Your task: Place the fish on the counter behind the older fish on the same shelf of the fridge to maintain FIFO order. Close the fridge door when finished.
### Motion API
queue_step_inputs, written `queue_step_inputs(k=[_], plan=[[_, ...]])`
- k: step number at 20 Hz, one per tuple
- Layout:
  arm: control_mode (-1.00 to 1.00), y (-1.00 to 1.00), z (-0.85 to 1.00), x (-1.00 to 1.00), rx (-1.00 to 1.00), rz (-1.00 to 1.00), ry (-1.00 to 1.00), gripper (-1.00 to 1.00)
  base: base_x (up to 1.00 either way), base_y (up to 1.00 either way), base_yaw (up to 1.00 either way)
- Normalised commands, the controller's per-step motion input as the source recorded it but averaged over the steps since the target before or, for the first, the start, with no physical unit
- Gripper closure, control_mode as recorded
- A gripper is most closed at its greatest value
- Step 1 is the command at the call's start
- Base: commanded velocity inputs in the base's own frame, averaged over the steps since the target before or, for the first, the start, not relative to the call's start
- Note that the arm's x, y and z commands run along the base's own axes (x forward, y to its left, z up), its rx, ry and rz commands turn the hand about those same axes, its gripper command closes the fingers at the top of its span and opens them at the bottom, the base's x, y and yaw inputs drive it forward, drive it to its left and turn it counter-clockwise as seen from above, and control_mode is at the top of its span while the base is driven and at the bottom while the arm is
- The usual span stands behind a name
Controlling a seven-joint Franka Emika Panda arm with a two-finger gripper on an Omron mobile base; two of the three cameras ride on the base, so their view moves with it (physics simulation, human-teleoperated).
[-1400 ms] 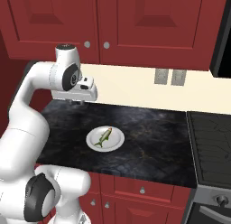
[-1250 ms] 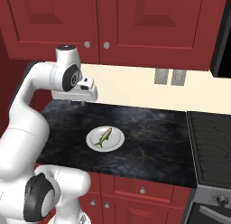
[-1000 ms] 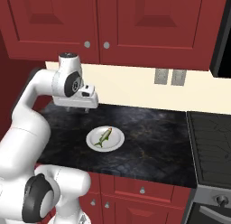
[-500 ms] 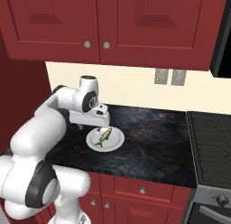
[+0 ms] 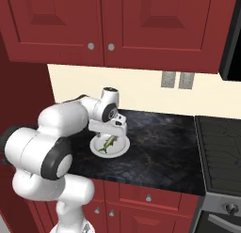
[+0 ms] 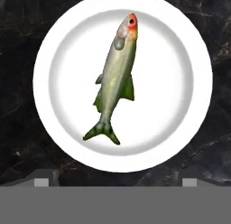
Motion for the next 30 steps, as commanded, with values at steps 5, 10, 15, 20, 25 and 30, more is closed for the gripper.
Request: queue_step_inputs(k=[5, 10, 15, 20, 25, 30], plan=[[-1.00, -0.01, -0.38, 0.31, 0.00, -0.03, -0.01, -1.00, 0.00, 0.00, 0.00], [-1.00, 0.07, -0.20, 0.36, 0.00, -0.07, 0.00, -1.00, 0.00, 0.00, 0.00], [-1.00, 0.02, -0.30, 0.36, 0.00, -0.06, 0.00, -1.00, 0.00, 0.00, 0.00], [-1.00, 0.03, -0.35, 0.38, 0.00, -0.05, 0.00, -1.00, 0.00, 0.00, 0.00], [-1.00, 0.02, -0.34, 0.35, 0.00, -0.04, 0.00, -1.00, 0.00, 0.00, 0.00], [-1.00, 0.06, -0.39, 0.09, 0.00, -0.03, 0.00, 1.00, 0.00, 0.00, 0.00]])
